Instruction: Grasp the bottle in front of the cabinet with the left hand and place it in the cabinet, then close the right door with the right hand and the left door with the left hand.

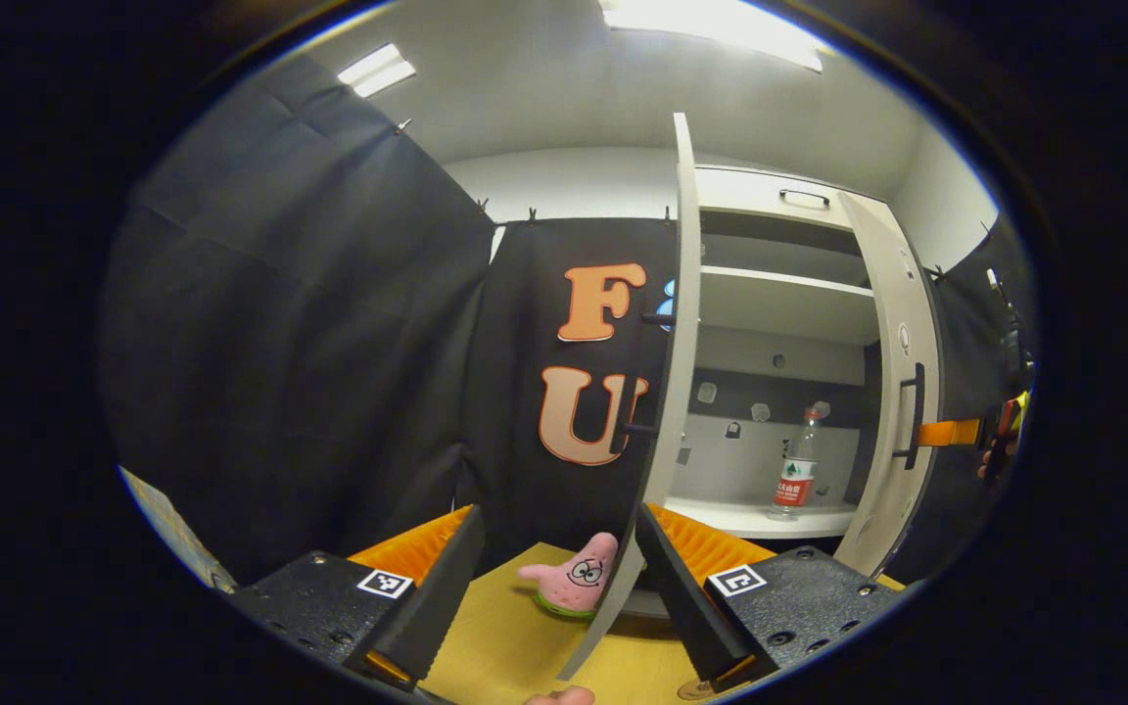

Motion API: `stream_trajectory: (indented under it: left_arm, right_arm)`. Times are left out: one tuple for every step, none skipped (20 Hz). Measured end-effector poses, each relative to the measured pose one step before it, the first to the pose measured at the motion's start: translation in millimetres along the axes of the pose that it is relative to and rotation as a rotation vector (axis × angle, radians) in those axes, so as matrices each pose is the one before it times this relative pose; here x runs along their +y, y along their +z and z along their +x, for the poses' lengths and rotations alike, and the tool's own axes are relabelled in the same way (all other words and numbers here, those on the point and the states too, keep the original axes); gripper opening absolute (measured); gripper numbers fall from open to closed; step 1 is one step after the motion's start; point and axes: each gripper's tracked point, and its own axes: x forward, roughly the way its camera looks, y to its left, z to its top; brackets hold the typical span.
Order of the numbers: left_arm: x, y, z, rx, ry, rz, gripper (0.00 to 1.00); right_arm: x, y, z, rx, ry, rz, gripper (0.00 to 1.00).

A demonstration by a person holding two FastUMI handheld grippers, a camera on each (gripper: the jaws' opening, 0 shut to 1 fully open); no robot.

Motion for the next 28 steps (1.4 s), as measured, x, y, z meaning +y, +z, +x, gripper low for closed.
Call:
stream_trajectory:
  left_arm:
    - [8.31, 0.45, 4.00, 0.00628, 0.02176, -0.00113, 0.94]
    - [7.23, 0.52, 3.97, 0.00520, 0.01911, -0.00095, 0.94]
    - [7.69, 1.79, 4.65, 0.00492, 0.01481, -0.00627, 0.95]
    - [7.22, 3.74, 3.56, 0.00059, 0.01100, -0.01217, 0.92]
    - [6.04, 4.25, 6.95, -0.00172, 0.01066, -0.01475, 0.94]
    - [4.16, 2.81, 5.68, -0.00367, 0.00431, -0.01173, 0.95]
    - [3.28, 3.33, 6.57, -0.00297, 0.00333, 0.00016, 0.95]
    - [4.30, 0.93, 6.31, 0.00041, 0.00516, 0.01132, 0.94]
    - [2.07, 0.86, 8.95, 0.00233, 0.00085, 0.01387, 0.97]
    - [-1.22, 3.13, 8.79, 0.00106, -0.00506, 0.00804, 0.95]
    - [-5.63, 3.60, 9.88, -0.00114, -0.01733, -0.00118, 0.95]
    - [-6.89, 3.63, 7.67, -0.00339, -0.01510, -0.00240, 0.94]
    - [-9.48, 2.10, 8.47, -0.00163, -0.02248, 0.00210, 0.94]
    - [-6.76, -0.03, 5.28, 0.00184, -0.02081, 0.00643, 0.92]
    - [-7.03, 0.86, 5.52, -0.00171, -0.01755, 0.00491, 0.94]
    - [-4.62, 0.36, 3.33, -0.00533, -0.01417, 0.00142, 0.92]
    - [-4.99, 1.44, 3.31, -0.00835, -0.01050, 0.00132, 0.94]
    - [0.26, 2.86, 2.24, -0.01835, 0.00925, 0.00825, 0.94]
    - [-1.19, 1.19, 1.61, -0.01043, 0.00067, 0.00961, 0.96]
    - [-2.95, 0.71, -1.84, -0.00676, -0.00762, 0.01269, 0.94]
    - [-4.45, 1.20, 1.02, -0.00495, -0.02244, 0.02289, 0.92]
    - [-5.83, 3.29, 1.12, -0.00332, -0.02604, 0.02487, 0.89]
    - [-5.98, 0.47, -0.09, 0.00502, -0.02304, 0.02107, 0.89]
    - [-7.40, 1.23, -3.03, 0.00252, -0.02649, 0.00897, 0.92]
    - [-11.89, 0.50, -3.13, 0.00309, -0.03435, 0.00125, 0.92]
    - [-13.29, -0.24, -3.29, 0.00768, -0.04047, -0.00340, 0.92]
    - [-16.73, -1.02, -1.29, 0.00597, -0.03951, -0.00565, 0.92]
    - [-16.23, -0.74, -0.33, 0.00412, -0.03371, -0.00596, 0.92]
  right_arm:
    - [1.01, -0.82, 4.77, 0.00141, 0.00237, 0.00186, 0.96]
    - [0.63, -0.76, 3.97, 0.00075, 0.00032, -0.00051, 0.96]
    - [0.27, 0.24, 3.04, -0.00077, -0.00368, -0.00138, 0.96]
    - [0.72, -1.43, 4.38, 0.00083, -0.00457, -0.00743, 0.96]
    - [1.52, -0.46, 2.65, -0.00158, -0.00419, -0.01013, 0.97]
    - [1.13, 0.19, 1.01, -0.00106, -0.00367, -0.00967, 0.97]
    - [-0.19, 0.64, -0.87, 0.00034, -0.00476, -0.00501, 0.96]
    - [-0.89, -0.45, -1.20, 0.00282, -0.00936, 0.00245, 0.97]
    - [0.60, -0.71, -1.91, 0.00508, -0.00534, 0.00204, 0.97]
    - [0.51, 1.42, -4.18, -0.00558, -0.00003, 0.00043, 0.97]
    - [-0.80, 0.42, -6.22, -0.00367, -0.00510, -0.00418, 0.97]
    - [-3.28, -2.26, -9.50, 0.00546, -0.01247, -0.00979, 0.97]
    - [-5.03, -2.92, -13.14, 0.00527, -0.01624, -0.00750, 0.97]
    - [-4.34, -2.62, -12.49, 0.00494, -0.01566, -0.00163, 0.97]
    - [-3.77, -1.89, -12.99, 0.00271, -0.01205, 0.00319, 0.97]
    - [-3.68, -2.01, -11.29, -0.00230, -0.00907, 0.00884, 0.97]
    - [-3.03, -2.64, -8.96, -0.00571, -0.00761, 0.01293, 0.97]
    - [-5.56, -2.12, -7.65, -0.00855, -0.01586, 0.01309, 0.97]
    - [-8.21, -1.19, -7.71, -0.00854, -0.02320, 0.00783, 0.96]
    - [-8.36, -1.25, -5.13, -0.00648, -0.02244, 0.00397, 0.96]
    - [-7.16, -0.17, -4.42, -0.00365, -0.01713, 0.00344, 0.97]
    - [-5.77, 0.33, -1.92, 0.00337, -0.01706, 0.00232, 0.97]
    - [-5.94, 0.39, -2.04, 0.00472, -0.01483, -0.00029, 0.97]
    - [-6.71, 0.95, -2.24, 0.00056, -0.01513, -0.00154, 0.97]
    - [-5.71, 2.06, -2.71, -0.00422, -0.01368, -0.00111, 0.97]
    - [-4.87, 2.17, -1.36, -0.00750, -0.00929, -0.00077, 0.97]
    - [-2.65, 1.72, -0.95, -0.00597, -0.00291, 0.00032, 0.97]
    - [-3.37, 0.09, -0.27, -0.00359, -0.00256, 0.00332, 0.97]
